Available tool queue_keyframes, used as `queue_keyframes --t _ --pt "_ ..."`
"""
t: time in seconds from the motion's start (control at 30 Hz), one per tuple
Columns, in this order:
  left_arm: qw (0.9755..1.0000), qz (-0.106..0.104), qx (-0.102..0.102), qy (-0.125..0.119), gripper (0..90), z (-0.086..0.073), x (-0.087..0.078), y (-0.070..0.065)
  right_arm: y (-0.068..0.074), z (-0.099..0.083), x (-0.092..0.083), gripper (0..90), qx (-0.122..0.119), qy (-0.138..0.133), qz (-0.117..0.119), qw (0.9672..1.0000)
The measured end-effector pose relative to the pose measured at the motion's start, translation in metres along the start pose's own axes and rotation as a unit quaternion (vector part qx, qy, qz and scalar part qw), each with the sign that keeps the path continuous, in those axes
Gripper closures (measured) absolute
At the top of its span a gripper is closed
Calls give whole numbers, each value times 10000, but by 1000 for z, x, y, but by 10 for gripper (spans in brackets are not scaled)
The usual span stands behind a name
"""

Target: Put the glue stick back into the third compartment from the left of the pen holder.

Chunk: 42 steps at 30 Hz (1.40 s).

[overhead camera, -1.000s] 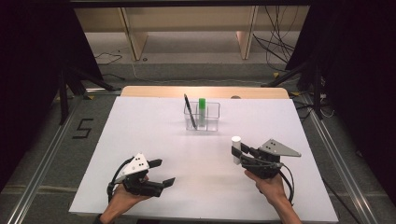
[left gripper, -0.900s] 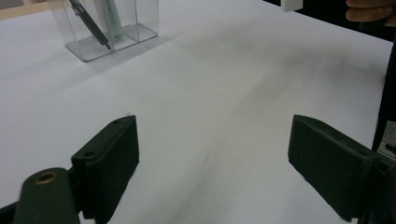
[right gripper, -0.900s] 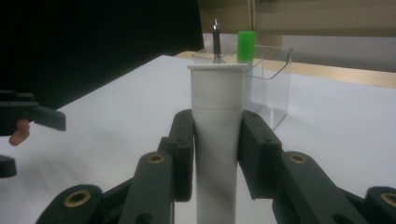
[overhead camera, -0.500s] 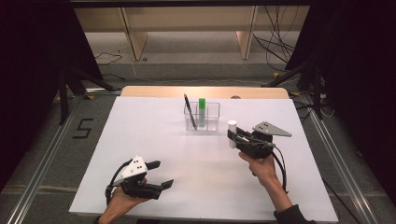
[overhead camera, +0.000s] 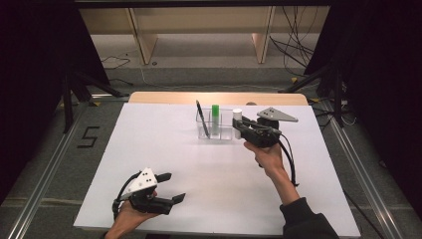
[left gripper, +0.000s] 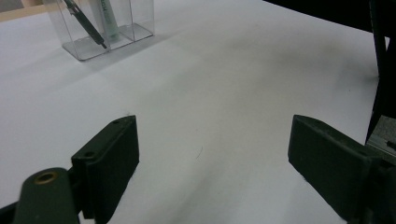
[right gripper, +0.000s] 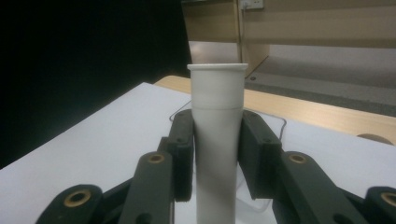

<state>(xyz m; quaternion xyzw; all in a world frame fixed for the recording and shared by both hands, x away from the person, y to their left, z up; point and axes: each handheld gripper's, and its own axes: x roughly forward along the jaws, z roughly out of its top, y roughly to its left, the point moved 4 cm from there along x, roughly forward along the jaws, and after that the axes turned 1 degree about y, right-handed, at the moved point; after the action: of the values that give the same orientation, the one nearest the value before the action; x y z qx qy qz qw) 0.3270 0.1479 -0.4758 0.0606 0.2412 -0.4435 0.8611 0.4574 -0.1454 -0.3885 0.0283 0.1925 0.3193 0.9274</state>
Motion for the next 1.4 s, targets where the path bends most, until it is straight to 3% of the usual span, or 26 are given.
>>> queue_keyframes --t 0.6,1.4 --pt "10000 -18 -6 -48 158 0 0 0 -14 27 42 686 40 249 -355 9991" --pt "10000 -49 49 -38 158 0 2 -2 -27 28 82 686 113 489 -742 9960"
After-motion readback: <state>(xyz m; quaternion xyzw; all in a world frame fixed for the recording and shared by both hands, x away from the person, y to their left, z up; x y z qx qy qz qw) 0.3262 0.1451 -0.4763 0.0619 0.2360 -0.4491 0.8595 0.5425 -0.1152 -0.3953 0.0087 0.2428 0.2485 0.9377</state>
